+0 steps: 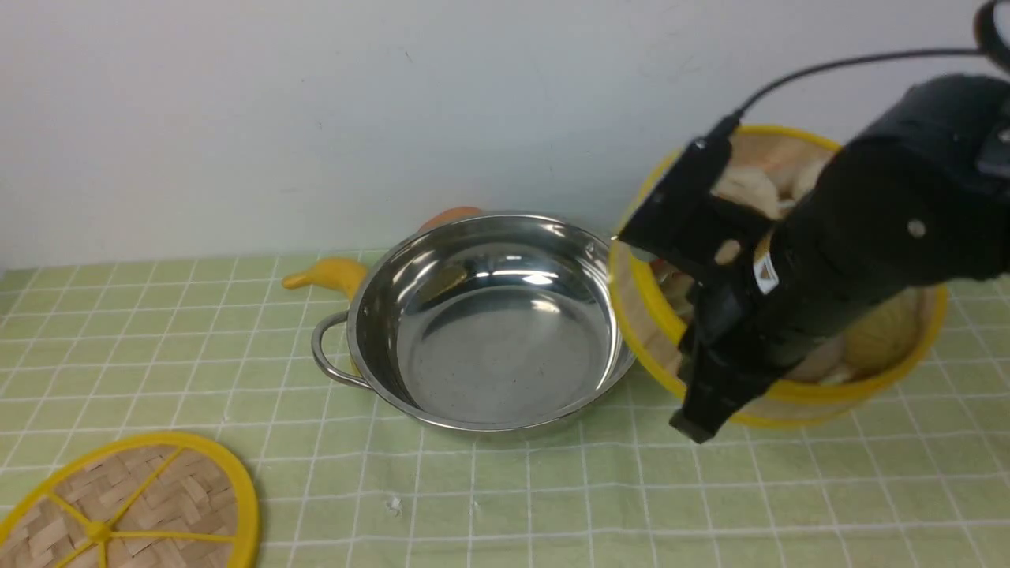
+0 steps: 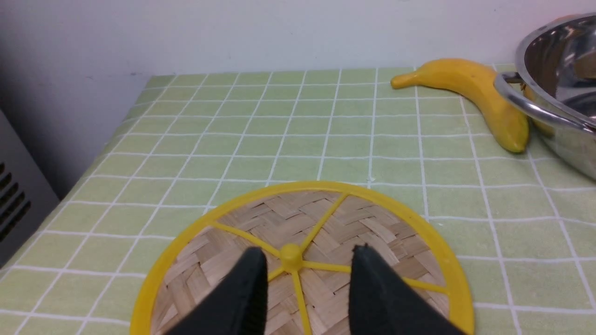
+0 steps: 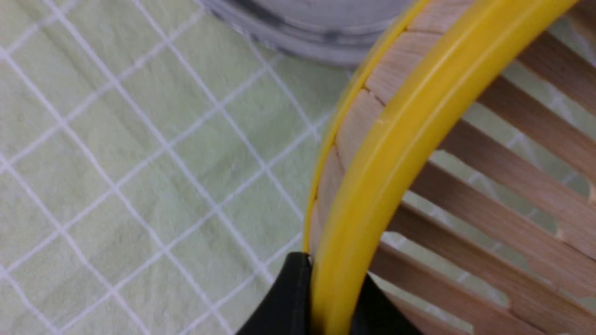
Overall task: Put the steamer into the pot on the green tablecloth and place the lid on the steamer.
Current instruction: 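Place the bamboo steamer basket of food into the steel pot with the right gripper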
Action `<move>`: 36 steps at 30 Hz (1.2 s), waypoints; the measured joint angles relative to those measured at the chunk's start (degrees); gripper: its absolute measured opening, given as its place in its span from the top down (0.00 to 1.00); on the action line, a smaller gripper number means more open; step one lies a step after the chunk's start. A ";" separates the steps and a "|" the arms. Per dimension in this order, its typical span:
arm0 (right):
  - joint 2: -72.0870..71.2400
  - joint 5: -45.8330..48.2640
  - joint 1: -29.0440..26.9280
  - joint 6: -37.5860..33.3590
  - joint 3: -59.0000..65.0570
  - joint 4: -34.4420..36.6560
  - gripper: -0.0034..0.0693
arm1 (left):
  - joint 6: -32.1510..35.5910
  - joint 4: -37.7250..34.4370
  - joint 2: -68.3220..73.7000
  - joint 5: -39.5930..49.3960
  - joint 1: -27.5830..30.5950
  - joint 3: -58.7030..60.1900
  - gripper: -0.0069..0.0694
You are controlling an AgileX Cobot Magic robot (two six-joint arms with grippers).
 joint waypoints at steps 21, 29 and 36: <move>28.67 -2.92 8.66 -24.66 -25.13 -3.33 0.87 | 0.00 0.00 0.00 0.00 0.00 0.00 0.59; 32.96 -0.41 8.59 -24.39 -26.21 -4.67 0.87 | 0.00 0.00 0.00 0.00 0.00 0.00 0.59; 34.92 1.01 7.71 -24.54 -26.52 -4.66 0.87 | 0.00 0.00 0.00 0.00 0.00 0.00 0.59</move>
